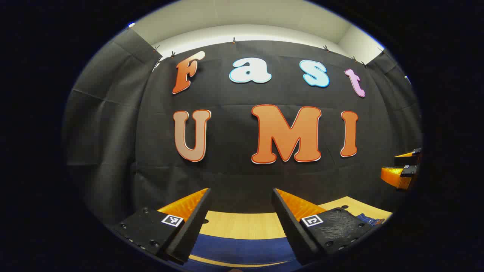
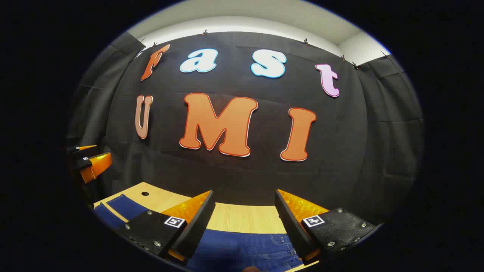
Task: Grasp the waist and the cuffs of the jeans and fold them to make the two legs overlap; first hold the waist and fold one-third of the jeans toward the cuffs, then hold the cuffs and fold the remaining one-third in the same direction to finish folding.
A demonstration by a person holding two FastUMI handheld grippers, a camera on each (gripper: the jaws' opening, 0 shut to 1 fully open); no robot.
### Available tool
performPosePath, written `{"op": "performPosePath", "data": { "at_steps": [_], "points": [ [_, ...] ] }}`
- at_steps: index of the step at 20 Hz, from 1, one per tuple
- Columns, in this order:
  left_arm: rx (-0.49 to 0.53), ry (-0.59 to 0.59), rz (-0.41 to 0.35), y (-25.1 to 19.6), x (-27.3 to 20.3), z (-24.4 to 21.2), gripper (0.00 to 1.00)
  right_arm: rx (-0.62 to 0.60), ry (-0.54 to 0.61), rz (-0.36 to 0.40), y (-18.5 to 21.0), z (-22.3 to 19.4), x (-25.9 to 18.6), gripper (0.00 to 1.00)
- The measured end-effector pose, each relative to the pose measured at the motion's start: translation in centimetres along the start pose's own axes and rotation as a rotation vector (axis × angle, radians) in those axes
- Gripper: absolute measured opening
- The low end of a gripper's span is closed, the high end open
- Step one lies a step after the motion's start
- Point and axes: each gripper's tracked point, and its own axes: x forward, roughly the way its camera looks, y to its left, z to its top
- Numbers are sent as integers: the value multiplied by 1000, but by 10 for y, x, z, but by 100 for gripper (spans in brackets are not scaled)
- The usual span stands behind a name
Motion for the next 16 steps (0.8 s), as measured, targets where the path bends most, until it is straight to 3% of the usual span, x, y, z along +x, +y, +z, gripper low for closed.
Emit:
{"op": "performPosePath", "data": {
  "at_steps": [16],
  "points": [
    [56, -21, -2, -4, -13, 0, 97, 4, 12, 0, -2, -10, -6, 97]
  ]
}}
